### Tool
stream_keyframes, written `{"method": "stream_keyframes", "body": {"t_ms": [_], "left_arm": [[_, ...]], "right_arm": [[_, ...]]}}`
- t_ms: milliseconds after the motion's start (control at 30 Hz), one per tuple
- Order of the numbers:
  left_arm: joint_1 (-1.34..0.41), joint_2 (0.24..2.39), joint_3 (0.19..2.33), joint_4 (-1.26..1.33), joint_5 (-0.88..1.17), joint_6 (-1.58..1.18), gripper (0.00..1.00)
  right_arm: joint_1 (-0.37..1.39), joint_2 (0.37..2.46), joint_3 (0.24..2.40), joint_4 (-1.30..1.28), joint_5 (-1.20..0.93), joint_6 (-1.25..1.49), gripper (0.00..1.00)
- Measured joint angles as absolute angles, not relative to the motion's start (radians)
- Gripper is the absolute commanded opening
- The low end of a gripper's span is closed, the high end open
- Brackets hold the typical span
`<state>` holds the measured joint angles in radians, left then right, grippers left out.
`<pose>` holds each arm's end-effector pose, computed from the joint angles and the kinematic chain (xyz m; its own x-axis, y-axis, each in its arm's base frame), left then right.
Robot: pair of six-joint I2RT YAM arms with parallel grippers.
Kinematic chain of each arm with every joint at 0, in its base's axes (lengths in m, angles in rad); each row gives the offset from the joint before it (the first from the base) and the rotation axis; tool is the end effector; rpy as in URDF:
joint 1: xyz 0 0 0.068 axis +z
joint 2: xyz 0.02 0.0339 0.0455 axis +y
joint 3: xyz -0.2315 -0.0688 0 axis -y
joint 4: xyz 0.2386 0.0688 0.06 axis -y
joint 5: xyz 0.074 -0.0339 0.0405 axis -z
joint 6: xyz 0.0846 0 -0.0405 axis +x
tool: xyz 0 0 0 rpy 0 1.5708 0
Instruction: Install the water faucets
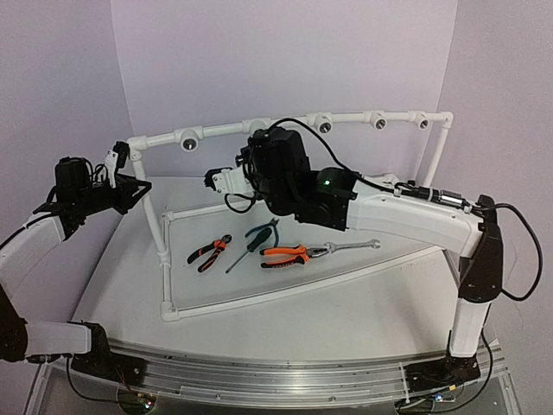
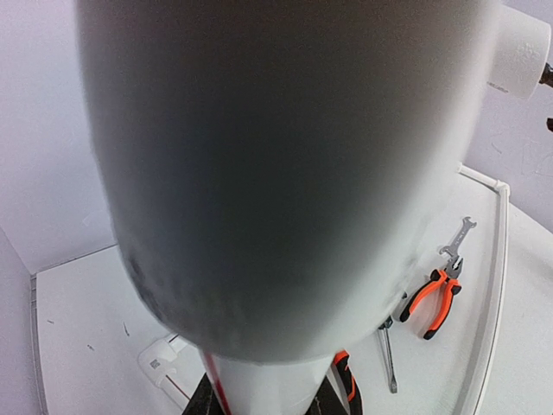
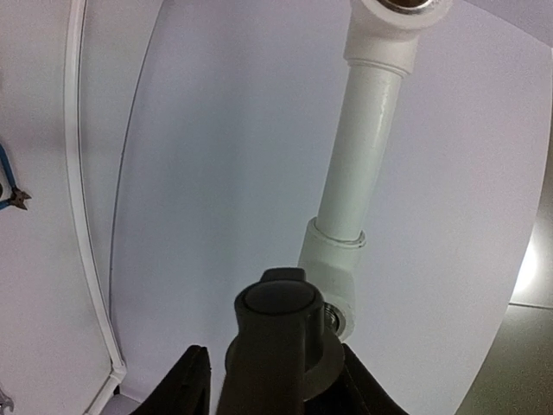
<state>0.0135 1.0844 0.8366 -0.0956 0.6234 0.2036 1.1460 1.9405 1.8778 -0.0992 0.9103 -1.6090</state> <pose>0.2928 -0.0454 0.2698 -0.2208 0.1612 -0.9619 0.5956 0.8032 -0.0021 0.2545 0.4005 0.3540 0.2401 -0.9566 0.1649 -0.0573 -0.1835 -0.9813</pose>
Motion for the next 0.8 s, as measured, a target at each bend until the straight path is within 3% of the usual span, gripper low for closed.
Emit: {"method": "stream_keyframes", "body": {"t_ms": [100,367,500,800], "left_arm": [[0.014,1.085,0.837,-0.096,0.623,0.204,0.0],[0.014,1.088,0.838,-0.089,0.613,0.2,0.0],[0.014,1.09,0.838,-0.086,0.609,0.2,0.0],[0.008,1.089,0.838,-0.088,0.626,0.219,0.0]], "right_arm": [[1.141,1.945,1.878,-0.051,0.905,-1.612,0.15],[1.139,1.951,1.86,0.054,0.918,-1.484,0.05],[1.136,1.936,1.816,0.122,0.915,-1.188,0.0],[1.097,1.812,1.619,0.282,0.775,-0.41,0.0]]}}
